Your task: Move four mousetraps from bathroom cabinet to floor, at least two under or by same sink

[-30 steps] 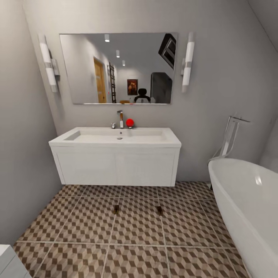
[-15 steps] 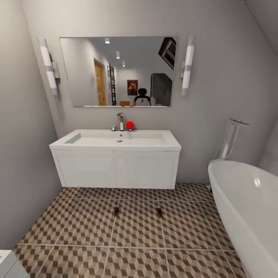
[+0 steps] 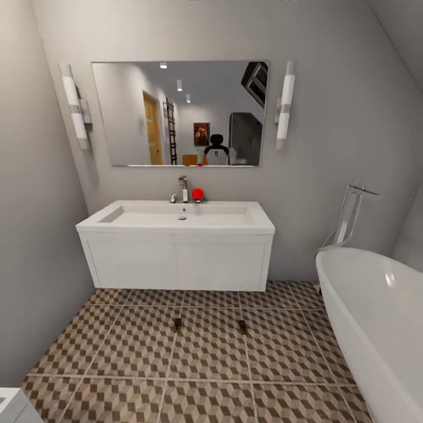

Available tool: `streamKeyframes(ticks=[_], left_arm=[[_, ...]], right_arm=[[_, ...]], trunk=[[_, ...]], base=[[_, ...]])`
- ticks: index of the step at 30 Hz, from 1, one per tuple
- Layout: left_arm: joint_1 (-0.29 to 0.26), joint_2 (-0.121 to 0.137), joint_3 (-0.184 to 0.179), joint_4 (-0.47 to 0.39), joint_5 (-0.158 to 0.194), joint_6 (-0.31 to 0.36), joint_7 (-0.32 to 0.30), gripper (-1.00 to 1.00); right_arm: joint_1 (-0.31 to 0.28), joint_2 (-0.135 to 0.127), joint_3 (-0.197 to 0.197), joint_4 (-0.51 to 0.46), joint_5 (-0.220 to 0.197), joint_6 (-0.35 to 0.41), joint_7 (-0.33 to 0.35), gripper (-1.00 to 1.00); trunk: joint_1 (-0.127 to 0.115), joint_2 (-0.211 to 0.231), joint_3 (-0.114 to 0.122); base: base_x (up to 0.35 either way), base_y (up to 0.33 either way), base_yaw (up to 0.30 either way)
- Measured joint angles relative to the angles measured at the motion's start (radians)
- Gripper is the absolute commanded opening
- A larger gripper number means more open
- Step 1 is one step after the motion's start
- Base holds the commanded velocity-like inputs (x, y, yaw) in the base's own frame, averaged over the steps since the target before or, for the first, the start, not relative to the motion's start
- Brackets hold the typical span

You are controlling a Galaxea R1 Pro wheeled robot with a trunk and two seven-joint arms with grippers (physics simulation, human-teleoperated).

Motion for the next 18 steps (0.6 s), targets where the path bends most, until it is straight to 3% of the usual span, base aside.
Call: streamKeyframes(ticks=[18], left_arm=[[0.005,0.002,0.000,0.000,0.003,-0.036,0.000,1.00]], right_arm=[[0.001,0.001,0.000,0.000,0.000,-0.001,0.004,1.00]], trunk=[[-0.069,0.126,0.056]], base=[[0.000,0.000,0.000]])
